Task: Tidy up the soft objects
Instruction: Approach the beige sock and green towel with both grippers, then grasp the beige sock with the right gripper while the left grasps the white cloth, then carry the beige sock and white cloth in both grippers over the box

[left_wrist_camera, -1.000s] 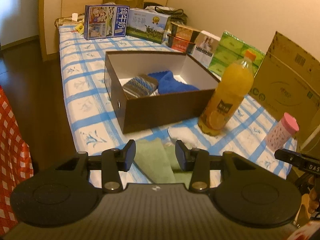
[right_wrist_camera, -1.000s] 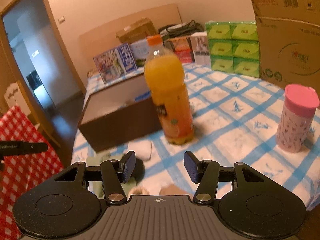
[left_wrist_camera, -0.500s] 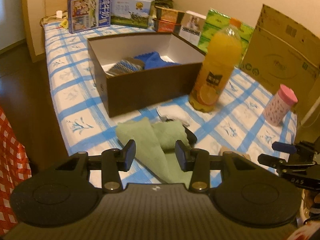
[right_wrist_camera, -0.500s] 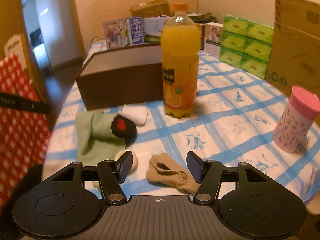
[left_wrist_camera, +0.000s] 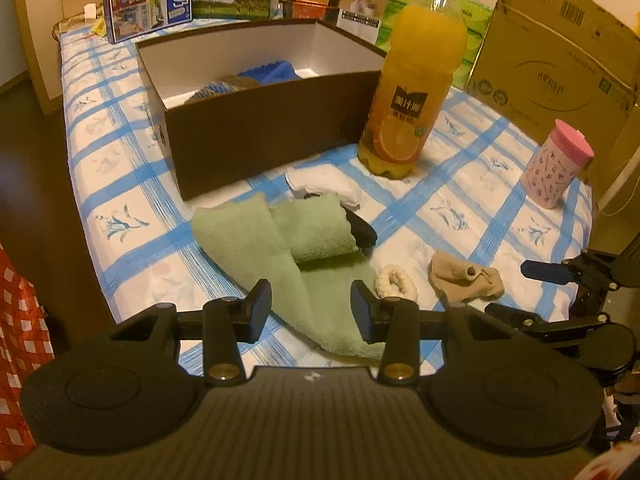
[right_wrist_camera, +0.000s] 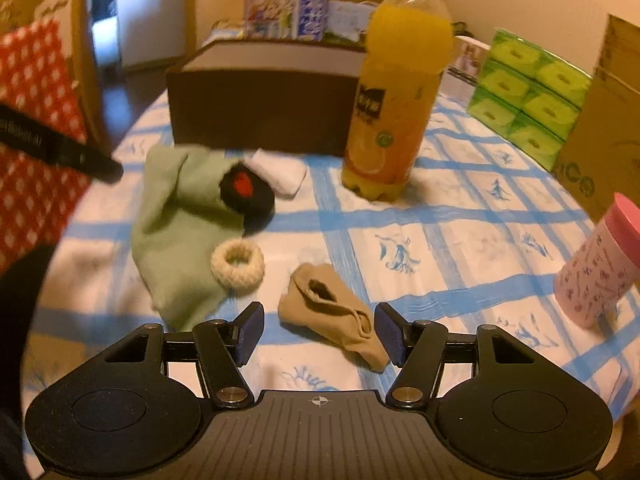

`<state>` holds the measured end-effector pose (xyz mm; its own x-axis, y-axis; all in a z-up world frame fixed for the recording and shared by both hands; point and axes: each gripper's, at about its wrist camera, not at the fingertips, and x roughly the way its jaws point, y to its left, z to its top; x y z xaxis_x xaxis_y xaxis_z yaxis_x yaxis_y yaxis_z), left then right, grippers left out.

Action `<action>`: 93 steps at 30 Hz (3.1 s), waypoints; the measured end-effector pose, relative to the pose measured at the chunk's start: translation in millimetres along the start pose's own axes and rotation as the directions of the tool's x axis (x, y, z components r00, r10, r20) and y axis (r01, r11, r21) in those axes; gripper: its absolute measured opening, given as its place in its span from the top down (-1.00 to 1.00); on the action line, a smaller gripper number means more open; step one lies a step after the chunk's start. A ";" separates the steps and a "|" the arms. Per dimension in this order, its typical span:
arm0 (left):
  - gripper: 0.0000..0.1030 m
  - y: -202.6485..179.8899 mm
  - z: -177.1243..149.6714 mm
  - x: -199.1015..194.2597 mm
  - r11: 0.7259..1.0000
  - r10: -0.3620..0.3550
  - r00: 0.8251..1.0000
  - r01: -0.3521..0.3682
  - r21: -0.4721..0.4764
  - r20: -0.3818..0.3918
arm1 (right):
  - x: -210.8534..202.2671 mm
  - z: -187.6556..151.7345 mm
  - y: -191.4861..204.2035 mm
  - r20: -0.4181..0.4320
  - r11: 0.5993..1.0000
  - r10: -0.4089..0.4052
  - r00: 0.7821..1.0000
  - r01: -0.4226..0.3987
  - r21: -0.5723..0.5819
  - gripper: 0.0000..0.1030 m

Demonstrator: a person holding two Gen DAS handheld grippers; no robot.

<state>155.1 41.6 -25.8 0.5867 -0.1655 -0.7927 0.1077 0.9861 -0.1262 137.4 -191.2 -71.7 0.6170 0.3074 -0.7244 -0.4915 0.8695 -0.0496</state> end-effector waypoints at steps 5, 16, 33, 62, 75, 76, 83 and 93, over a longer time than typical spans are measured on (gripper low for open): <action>0.23 0.0 0.0 9.6 1.000 0.006 1.000 -0.006 0.007 -0.019 | 20.2 -10.6 1.5 -0.028 0.993 -0.041 0.999 0.038 -0.111 -0.29; 0.23 -5.5 5.0 32.6 0.999 0.006 0.999 -0.004 0.036 -0.051 | 55.0 -14.7 -12.5 -0.038 0.981 0.006 0.999 -0.013 -0.194 -0.30; 0.23 -13.2 26.2 49.3 0.996 -0.023 1.000 0.024 0.087 -0.010 | 72.8 16.0 -40.0 0.023 0.988 0.104 0.994 -0.106 0.110 0.84; 0.07 -43.9 74.2 182.3 0.931 0.045 0.996 -0.014 0.365 -0.076 | 112.1 45.3 -77.6 0.071 0.940 0.031 0.997 -0.053 0.337 0.85; 0.97 -19.5 84.2 155.6 0.967 0.038 0.999 -0.044 0.250 0.028 | 105.0 50.6 -73.1 0.095 0.944 0.034 0.995 -0.063 0.324 0.86; 0.97 -17.5 84.8 150.4 0.972 0.031 0.999 -0.038 0.234 0.032 | 102.5 51.9 -71.9 0.102 0.944 0.035 0.994 -0.067 0.323 0.86; 0.98 4.2 84.2 101.0 0.996 -0.037 0.997 0.032 0.080 0.073 | 77.4 67.2 -58.6 0.163 0.945 0.071 0.984 -0.119 0.304 0.86; 0.97 31.2 95.5 25.3 1.000 -0.012 0.980 0.013 -0.003 0.198 | 36.7 113.0 -30.2 0.280 0.948 0.145 0.949 -0.214 0.235 0.86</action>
<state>250.0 67.0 7.2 0.7328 -0.1767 -0.6571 0.1133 0.9839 -0.1382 244.3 -162.5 -19.1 0.6861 0.5260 -0.5026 -0.4534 0.8494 0.2700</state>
